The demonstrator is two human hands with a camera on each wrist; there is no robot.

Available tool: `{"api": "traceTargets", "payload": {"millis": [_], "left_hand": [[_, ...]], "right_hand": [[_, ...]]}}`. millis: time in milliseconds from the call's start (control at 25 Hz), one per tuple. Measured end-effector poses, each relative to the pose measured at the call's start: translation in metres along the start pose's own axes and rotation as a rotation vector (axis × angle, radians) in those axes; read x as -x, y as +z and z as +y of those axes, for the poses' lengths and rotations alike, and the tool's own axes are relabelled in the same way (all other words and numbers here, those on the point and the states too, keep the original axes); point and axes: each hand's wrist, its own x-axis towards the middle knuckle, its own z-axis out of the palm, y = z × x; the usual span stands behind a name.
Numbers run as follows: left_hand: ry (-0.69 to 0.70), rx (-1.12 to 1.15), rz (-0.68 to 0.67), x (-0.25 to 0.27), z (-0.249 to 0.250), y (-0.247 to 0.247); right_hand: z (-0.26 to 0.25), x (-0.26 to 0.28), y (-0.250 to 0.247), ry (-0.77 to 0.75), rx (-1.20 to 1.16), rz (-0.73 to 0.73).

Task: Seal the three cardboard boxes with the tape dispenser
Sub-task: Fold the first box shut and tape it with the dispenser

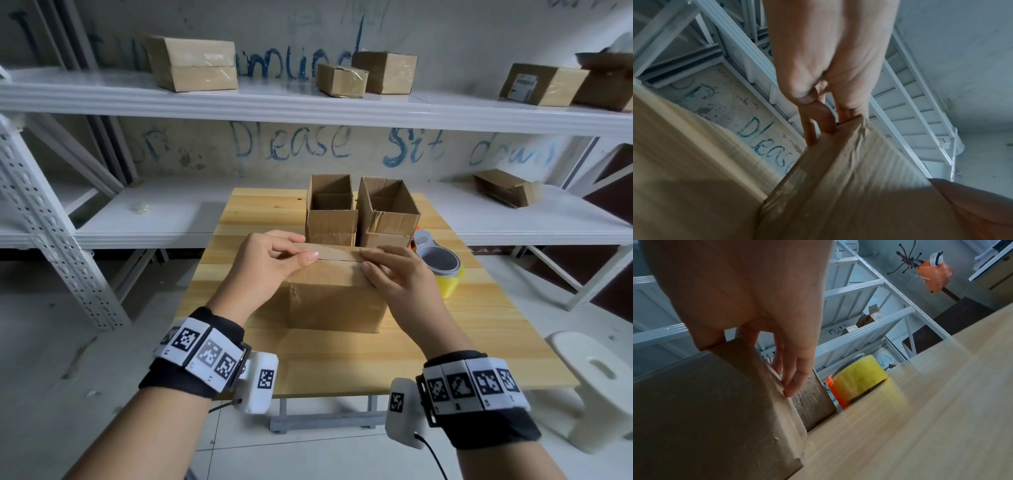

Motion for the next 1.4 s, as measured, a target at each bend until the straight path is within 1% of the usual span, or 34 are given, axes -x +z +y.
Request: {"api": "traceTargets", "payload": {"millis": [160, 320, 440, 520, 640, 680, 760, 840, 920, 1000, 1080, 1120, 1200, 1240, 1280, 1360, 1400], "left_hand": [[-0.006, -0.17, -0.042, 0.0, 0.006, 0.0], [-0.027, -0.242, -0.096, -0.001, 0.013, -0.003], [-0.051, -0.234, -0.131, 0.001, 0.017, -0.005], [-0.059, -0.228, -0.133, 0.001, 0.018, -0.006], [-0.068, -0.216, -0.125, 0.001, 0.018, -0.006], [-0.07, -0.219, -0.126, 0.001, 0.018, -0.006], [-0.101, -0.208, -0.126, 0.002, 0.018, -0.004], [-0.153, -0.162, -0.117, 0.003, 0.019, -0.002], [-0.161, -0.17, -0.103, 0.003, 0.018, -0.001], [-0.163, -0.168, -0.095, 0.003, 0.018, -0.001], [-0.174, -0.15, -0.091, 0.004, 0.018, -0.001], [-0.176, -0.15, -0.089, 0.004, 0.018, -0.001], [-0.175, -0.163, -0.089, 0.005, 0.019, -0.001], [-0.173, -0.169, -0.092, 0.006, 0.019, 0.0], [-0.172, -0.171, -0.094, 0.006, 0.02, 0.0], [-0.173, -0.167, -0.096, 0.006, 0.021, 0.0], [-0.176, -0.164, -0.096, 0.006, 0.022, 0.0]], "right_hand": [[0.003, 0.0, -0.001, 0.011, 0.093, -0.065], [-0.001, 0.001, -0.009, 0.016, 0.13, -0.145], [-0.002, 0.002, -0.019, 0.067, 0.022, -0.205], [-0.002, -0.002, -0.027, 0.126, -0.038, -0.146], [0.008, -0.013, -0.047, 0.193, 0.094, 0.014], [0.017, -0.016, -0.054, 0.226, 0.158, 0.02], [0.033, -0.02, -0.065, 0.301, 0.319, -0.061], [0.042, -0.019, -0.069, 0.338, 0.467, -0.181], [0.044, -0.019, -0.066, 0.369, 0.535, -0.228], [0.043, -0.02, -0.061, 0.38, 0.546, -0.17], [0.044, -0.02, -0.059, 0.441, 0.64, -0.142], [0.044, -0.02, -0.058, 0.501, 0.7, -0.134], [0.031, -0.015, -0.059, 0.635, 0.743, -0.09], [0.027, -0.013, -0.061, 0.675, 0.742, -0.047], [0.023, -0.012, -0.062, 0.687, 0.726, -0.027], [0.023, -0.01, -0.062, 0.646, 0.729, -0.084], [0.036, -0.011, -0.063, 0.613, 0.719, -0.118]]}}
